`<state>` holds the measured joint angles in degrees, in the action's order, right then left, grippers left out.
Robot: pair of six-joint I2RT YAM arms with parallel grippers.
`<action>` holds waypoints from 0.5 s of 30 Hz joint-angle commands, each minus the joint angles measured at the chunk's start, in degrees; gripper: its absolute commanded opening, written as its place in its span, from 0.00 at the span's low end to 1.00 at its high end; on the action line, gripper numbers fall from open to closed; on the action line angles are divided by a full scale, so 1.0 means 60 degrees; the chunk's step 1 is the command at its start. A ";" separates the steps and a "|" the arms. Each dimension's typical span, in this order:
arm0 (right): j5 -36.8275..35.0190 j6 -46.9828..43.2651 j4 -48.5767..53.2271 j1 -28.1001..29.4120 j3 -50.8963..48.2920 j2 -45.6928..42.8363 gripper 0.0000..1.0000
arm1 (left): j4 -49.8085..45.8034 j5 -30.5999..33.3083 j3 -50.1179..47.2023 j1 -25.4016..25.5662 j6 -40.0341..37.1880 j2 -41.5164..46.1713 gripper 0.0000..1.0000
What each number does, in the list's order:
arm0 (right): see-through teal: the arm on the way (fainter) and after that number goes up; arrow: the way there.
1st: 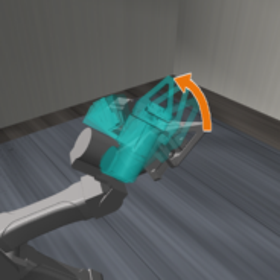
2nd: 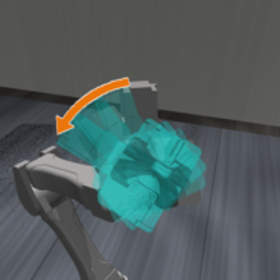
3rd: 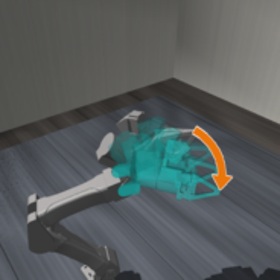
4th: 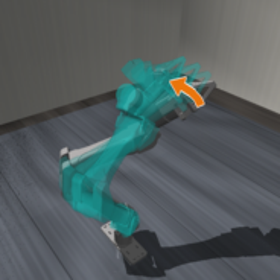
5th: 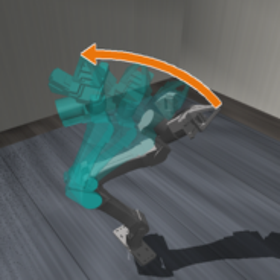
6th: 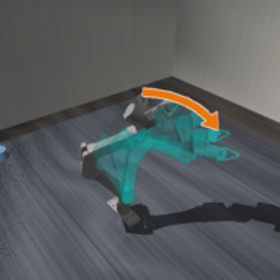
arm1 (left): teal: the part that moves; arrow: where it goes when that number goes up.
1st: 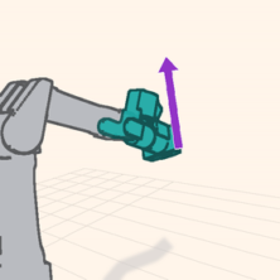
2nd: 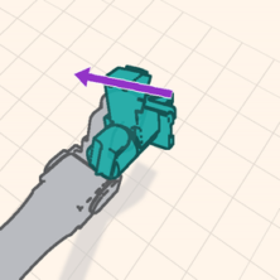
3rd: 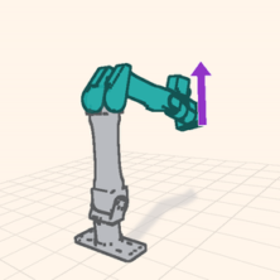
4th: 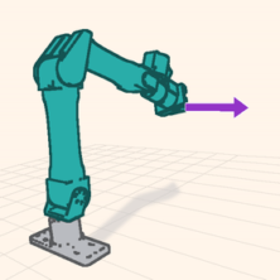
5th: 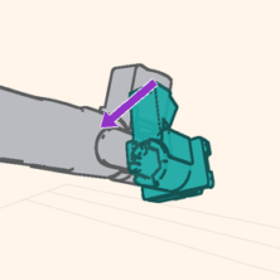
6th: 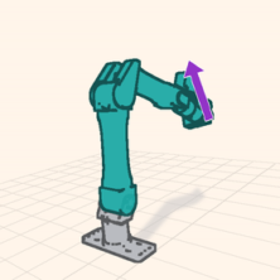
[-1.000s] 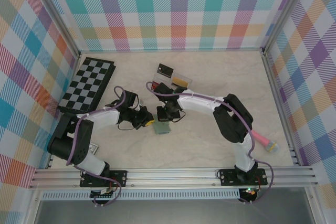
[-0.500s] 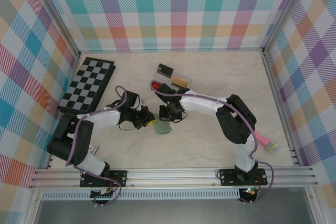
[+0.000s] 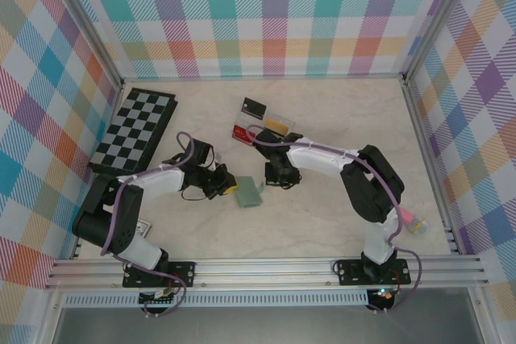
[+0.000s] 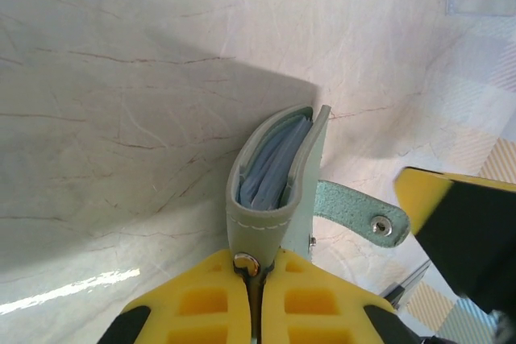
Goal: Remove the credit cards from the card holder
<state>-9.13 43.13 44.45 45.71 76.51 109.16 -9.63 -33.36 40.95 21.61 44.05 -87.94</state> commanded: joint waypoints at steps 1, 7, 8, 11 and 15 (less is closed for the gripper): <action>0.0619 -0.0448 0.0031 -0.0038 0.0275 -0.0330 0.38 | -0.0909 0.0139 0.0453 -0.0049 -0.0483 -0.0136 0.00; 0.2284 -0.1164 -0.0472 -0.0045 0.0498 -0.0195 0.57 | -0.1623 0.0350 0.0975 -0.0027 -0.0805 -0.0207 0.32; 0.2475 -0.1270 -0.0549 -0.0045 0.0540 -0.0177 0.57 | -0.1694 0.0376 0.1004 -0.0027 -0.0834 -0.0219 0.35; 0.2884 -0.1463 -0.0766 -0.0046 0.0600 -0.0147 0.59 | -0.1910 0.0551 0.1145 -0.0027 -0.0948 -0.0299 0.42; 0.3224 -0.1681 -0.0807 0.0082 0.0805 0.0062 0.62 | -0.2260 0.0967 0.1278 -0.0034 -0.0975 -0.0257 0.54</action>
<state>6.59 35.29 40.18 45.74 79.15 108.22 -19.62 -29.82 47.16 21.63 39.18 -89.32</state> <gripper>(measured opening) 0.613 0.521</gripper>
